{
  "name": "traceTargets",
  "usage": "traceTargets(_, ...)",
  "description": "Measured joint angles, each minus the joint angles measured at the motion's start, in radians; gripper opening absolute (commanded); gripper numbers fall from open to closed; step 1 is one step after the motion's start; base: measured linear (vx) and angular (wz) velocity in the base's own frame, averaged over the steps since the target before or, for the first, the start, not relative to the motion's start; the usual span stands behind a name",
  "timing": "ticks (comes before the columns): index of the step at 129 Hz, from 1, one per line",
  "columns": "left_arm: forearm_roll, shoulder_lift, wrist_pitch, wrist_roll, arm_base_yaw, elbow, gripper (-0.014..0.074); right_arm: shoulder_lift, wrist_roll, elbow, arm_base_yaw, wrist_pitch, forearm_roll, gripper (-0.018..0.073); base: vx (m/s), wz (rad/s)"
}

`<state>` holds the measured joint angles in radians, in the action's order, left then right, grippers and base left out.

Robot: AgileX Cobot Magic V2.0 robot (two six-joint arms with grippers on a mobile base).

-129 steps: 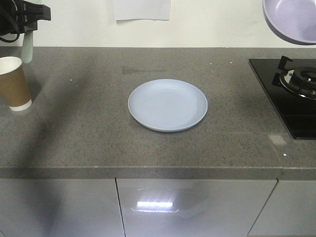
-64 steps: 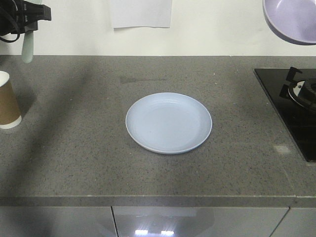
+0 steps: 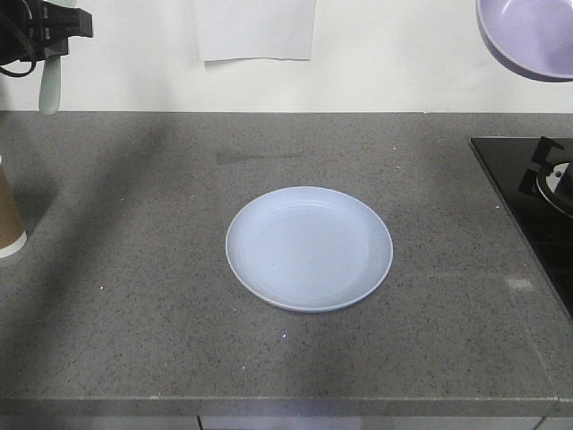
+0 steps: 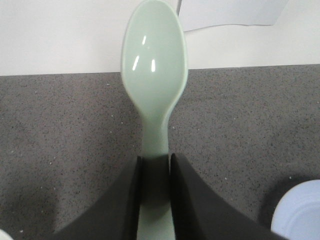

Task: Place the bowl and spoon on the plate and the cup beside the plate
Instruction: 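Position the base in front of the pale blue plate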

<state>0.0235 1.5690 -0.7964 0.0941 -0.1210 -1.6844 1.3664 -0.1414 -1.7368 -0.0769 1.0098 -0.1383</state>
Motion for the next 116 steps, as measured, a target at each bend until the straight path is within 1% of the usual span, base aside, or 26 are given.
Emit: traceTargets(116, 0.000, 0.000, 0.000, 0.000, 0.000, 0.000, -0.0007, 0.000, 0.000, 0.000, 0.000, 0.000, 0.000, -0.0008, 0.08, 0.00)
